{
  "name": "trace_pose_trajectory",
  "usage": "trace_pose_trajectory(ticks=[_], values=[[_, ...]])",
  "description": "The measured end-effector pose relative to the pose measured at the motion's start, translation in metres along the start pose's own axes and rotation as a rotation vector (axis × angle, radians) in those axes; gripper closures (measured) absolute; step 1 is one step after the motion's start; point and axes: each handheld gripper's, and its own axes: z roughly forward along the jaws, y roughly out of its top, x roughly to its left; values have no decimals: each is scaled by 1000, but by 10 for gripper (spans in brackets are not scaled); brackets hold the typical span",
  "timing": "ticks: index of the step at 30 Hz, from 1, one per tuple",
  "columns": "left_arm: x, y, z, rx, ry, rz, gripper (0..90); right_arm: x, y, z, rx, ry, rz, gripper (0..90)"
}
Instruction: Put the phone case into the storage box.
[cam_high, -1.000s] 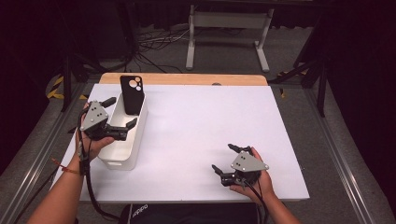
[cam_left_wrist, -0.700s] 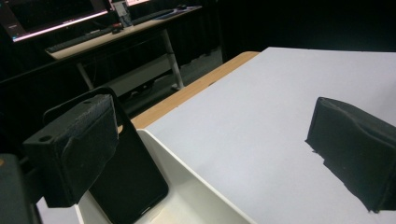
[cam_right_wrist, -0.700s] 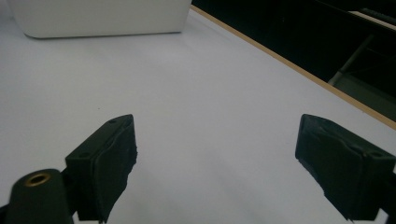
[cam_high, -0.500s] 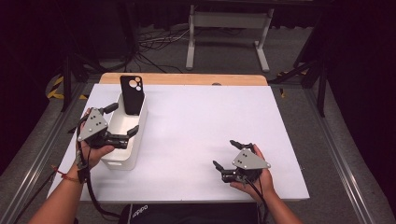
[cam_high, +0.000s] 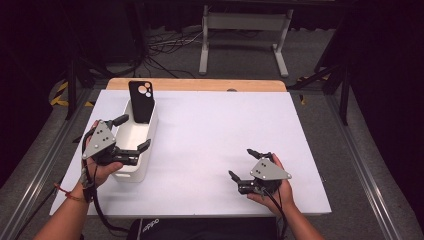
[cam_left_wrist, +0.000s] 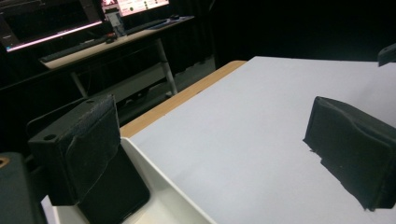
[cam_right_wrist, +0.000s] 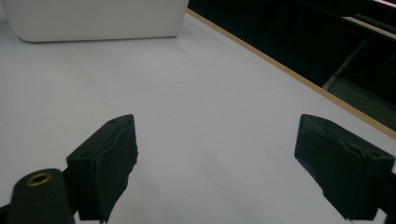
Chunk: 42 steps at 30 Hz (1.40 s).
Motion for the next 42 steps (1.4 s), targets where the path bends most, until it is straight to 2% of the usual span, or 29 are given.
trace_pose_trajectory(ticks=[3, 8, 11, 17, 22, 25, 30, 35, 42], values=[[-4, 1, -1, -8, -12, -3, 43, 0, 0, 0, 3, 3, -4, 140], [-14, 3, -2, -14, -31, 22, 43, 0, 0, 0, 2, 1, -4, 140], [-19, 4, -2, -24, -44, 13, 44, 0, 1, -1, -2, -2, -5, 140], [-27, 4, -3, -30, -48, 33, 45, -1, 1, -2, -5, -2, -5, 140], [-32, 4, -2, -33, -64, 28, 46, -2, 0, -3, -5, 0, 0, 140], [-36, 4, -2, -32, -63, 48, 47, -3, 0, -3, -8, -3, 0, 140], [-42, 5, -3, -35, -72, 48, 48, -4, 1, -5, -15, -8, 9, 140], [-50, 4, -2, -21, -86, 75, 48, -4, 2, -6, -17, -4, 8, 140], [-54, 4, 0, -20, -99, 66, 51, -3, 2, -6, -18, -1, 6, 140]])
